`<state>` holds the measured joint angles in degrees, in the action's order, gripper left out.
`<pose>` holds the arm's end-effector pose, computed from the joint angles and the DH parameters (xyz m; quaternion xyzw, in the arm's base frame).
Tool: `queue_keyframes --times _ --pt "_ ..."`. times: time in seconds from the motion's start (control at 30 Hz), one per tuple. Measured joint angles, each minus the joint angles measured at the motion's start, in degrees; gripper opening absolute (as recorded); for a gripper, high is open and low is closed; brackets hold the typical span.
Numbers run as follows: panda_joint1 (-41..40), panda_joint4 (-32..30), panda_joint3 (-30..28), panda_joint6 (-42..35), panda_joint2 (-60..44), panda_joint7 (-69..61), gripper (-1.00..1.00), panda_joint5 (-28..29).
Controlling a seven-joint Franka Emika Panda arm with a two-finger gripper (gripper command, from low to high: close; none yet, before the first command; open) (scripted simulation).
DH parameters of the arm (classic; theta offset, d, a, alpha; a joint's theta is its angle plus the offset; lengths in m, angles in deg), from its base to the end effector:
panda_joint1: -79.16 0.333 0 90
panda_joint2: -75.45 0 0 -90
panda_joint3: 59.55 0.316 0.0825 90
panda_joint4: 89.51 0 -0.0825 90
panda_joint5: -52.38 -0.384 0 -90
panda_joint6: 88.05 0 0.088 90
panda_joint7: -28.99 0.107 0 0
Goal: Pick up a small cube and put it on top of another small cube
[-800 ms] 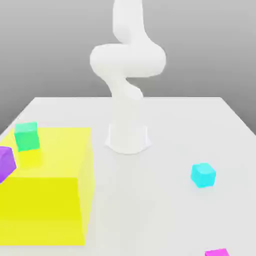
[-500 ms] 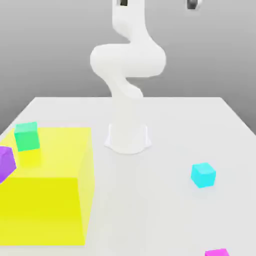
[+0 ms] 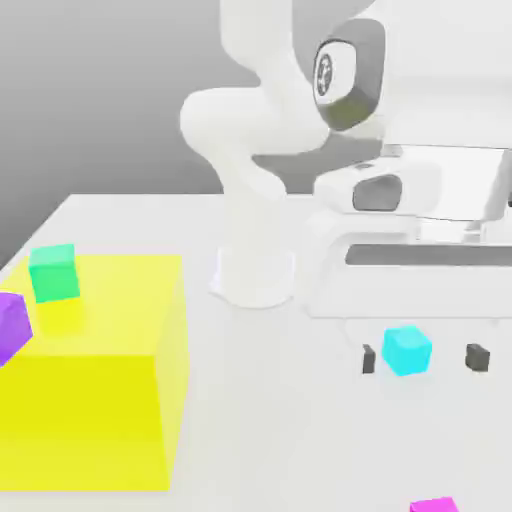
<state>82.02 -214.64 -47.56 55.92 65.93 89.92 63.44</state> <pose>0.5498 0.1459 0.3305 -0.9412 0.3241 -0.0944 0.0151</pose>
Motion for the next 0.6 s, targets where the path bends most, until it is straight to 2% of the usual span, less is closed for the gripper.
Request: queue_keyframes --times 0.23,0.37,0.4,0.6 --pt "2.7 1.6 1.2 3.5 -14.1 2.1 0.00 0.2" --pt "4.7 3.4 -0.6 8.6 -22.3 3.8 0.00 2.1" --pt "5.2 3.8 -1.2 9.9 -24.1 4.2 -1.00 2.6" --pt "5.4 4.0 -1.5 10.6 -25.0 4.3 -1.00 2.8"
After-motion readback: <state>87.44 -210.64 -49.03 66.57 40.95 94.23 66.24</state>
